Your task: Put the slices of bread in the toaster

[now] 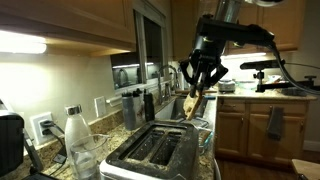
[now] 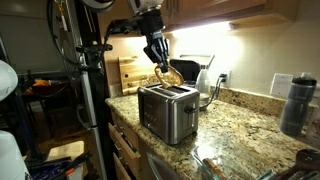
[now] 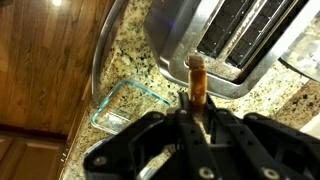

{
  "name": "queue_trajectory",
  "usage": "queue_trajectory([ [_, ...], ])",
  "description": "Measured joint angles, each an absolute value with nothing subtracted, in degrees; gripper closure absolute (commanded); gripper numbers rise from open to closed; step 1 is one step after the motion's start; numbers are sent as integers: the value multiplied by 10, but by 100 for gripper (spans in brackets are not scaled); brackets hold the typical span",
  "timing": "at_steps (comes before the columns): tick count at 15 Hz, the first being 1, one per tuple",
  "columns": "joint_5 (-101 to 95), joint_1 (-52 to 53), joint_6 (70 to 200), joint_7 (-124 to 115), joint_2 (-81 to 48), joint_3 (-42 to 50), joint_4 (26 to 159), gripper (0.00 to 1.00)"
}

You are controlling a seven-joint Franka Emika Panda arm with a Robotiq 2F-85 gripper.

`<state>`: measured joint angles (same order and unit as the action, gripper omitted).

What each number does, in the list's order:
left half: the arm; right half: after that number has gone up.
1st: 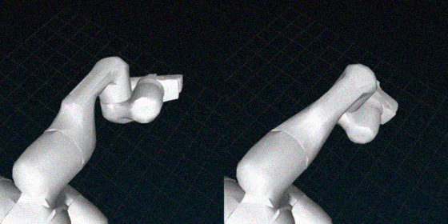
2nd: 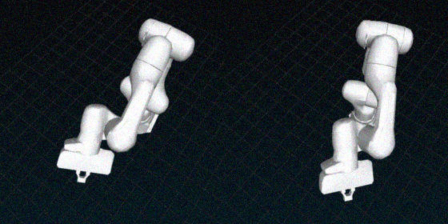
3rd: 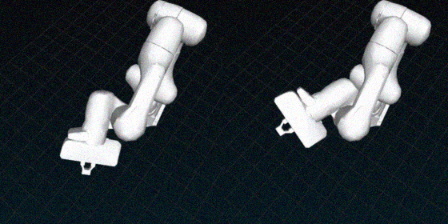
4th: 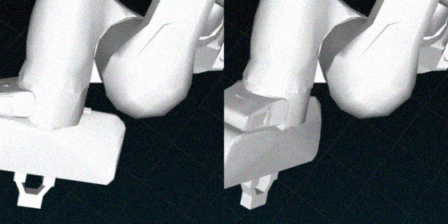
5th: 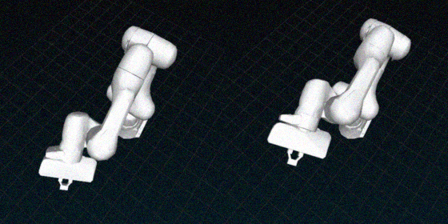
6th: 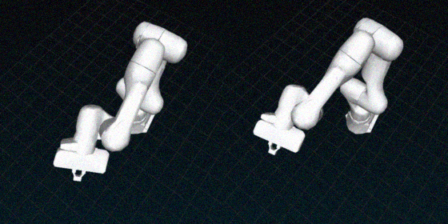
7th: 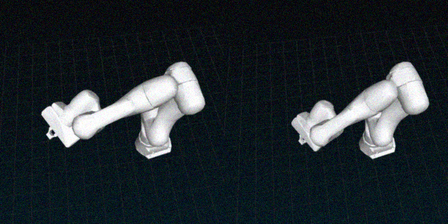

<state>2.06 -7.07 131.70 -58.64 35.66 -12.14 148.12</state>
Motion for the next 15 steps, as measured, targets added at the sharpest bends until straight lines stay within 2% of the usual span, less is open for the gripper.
queue_trajectory([
  [15, 94, -35, 1328, -579, 334, -111, 1481, 96],
])
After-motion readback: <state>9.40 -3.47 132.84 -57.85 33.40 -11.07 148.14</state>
